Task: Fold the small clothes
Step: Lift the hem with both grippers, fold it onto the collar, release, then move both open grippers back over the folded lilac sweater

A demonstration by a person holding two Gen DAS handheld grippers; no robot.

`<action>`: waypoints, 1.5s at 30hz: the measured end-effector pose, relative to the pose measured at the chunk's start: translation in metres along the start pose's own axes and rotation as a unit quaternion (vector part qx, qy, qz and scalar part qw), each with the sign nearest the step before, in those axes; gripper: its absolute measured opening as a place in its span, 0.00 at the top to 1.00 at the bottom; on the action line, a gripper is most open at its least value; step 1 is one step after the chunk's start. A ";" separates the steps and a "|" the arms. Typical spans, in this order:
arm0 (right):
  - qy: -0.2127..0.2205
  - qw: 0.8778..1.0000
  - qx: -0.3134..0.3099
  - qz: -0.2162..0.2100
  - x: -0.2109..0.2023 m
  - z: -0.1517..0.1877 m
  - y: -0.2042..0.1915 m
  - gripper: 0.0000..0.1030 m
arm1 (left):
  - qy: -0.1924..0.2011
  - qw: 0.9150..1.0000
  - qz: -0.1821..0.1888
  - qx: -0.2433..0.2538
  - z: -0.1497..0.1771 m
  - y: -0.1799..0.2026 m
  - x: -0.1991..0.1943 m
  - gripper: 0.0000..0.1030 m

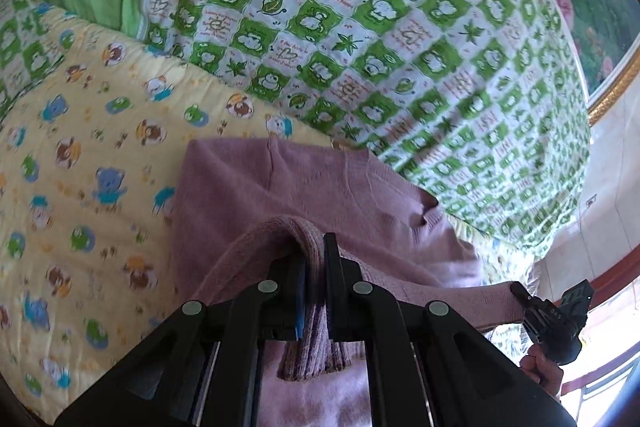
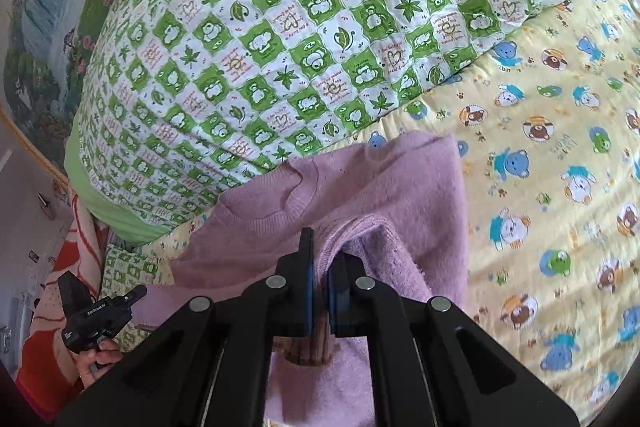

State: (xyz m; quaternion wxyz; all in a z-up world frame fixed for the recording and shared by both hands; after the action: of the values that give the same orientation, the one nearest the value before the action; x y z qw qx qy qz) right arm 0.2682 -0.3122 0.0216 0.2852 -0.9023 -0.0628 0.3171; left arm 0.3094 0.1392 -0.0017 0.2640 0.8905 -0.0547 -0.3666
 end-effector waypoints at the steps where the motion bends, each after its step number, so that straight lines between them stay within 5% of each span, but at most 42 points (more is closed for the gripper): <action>1: 0.000 1.000 0.001 0.002 0.007 -0.004 0.003 0.94 | 0.000 1.000 -0.002 -0.001 -0.004 -0.001 0.007 0.95; 14: -0.023 0.999 0.023 0.032 0.092 -0.035 0.043 0.94 | -0.022 0.998 -0.055 -0.016 -0.026 -0.029 0.105 0.94; 19: -0.041 0.997 0.035 0.049 0.109 -0.030 0.056 0.91 | -0.027 0.997 -0.069 -0.002 -0.025 -0.031 0.114 0.88; 23: -0.046 0.997 0.048 0.045 0.108 -0.031 0.055 0.86 | -0.019 0.998 -0.051 -0.010 -0.028 -0.030 0.100 0.82; 27: -0.015 0.997 0.050 0.062 0.086 -0.042 0.051 0.63 | 0.000 0.999 -0.053 -0.012 -0.031 -0.028 0.067 0.55; 31: 0.020 0.998 0.020 0.055 0.054 -0.054 0.034 0.63 | 0.029 0.999 -0.029 0.004 -0.021 -0.011 0.022 0.53; 34: 0.024 0.999 -0.034 0.026 0.033 -0.043 0.004 0.63 | 0.000 0.999 0.008 0.032 0.011 0.014 0.016 0.52; 37: -0.013 0.994 -0.104 -0.018 0.034 -0.005 -0.033 0.63 | -0.059 0.993 0.039 0.091 0.065 0.048 0.032 0.52; 40: -0.078 0.977 -0.192 -0.051 0.052 0.048 -0.064 0.63 | -0.096 0.984 0.043 0.144 0.104 0.073 0.057 0.52; 43: -0.154 0.957 -0.226 -0.093 0.081 0.088 -0.079 0.63 | -0.114 0.974 0.030 0.192 0.117 0.085 0.085 0.52; 45: -0.184 0.949 -0.243 -0.079 0.106 0.099 -0.075 0.63 | -0.112 0.965 0.005 0.237 0.113 0.089 0.107 0.52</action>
State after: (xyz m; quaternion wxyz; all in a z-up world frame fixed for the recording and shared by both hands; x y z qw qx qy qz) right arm 0.2973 -0.1724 -0.0567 0.0647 -0.8624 -0.2607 0.4291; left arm 0.3183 -0.0165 -0.0895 0.0395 0.8804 -0.1741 -0.4394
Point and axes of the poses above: each gripper's, at about its wrist camera, not at the fingertips, and x roughly the way its jaws point, y to its right, z to its underside, the point moved 6 cm from there along x, roughly the way its jaws point, and after that the axes turned 5 degrees about y, right-handed, at the moved point
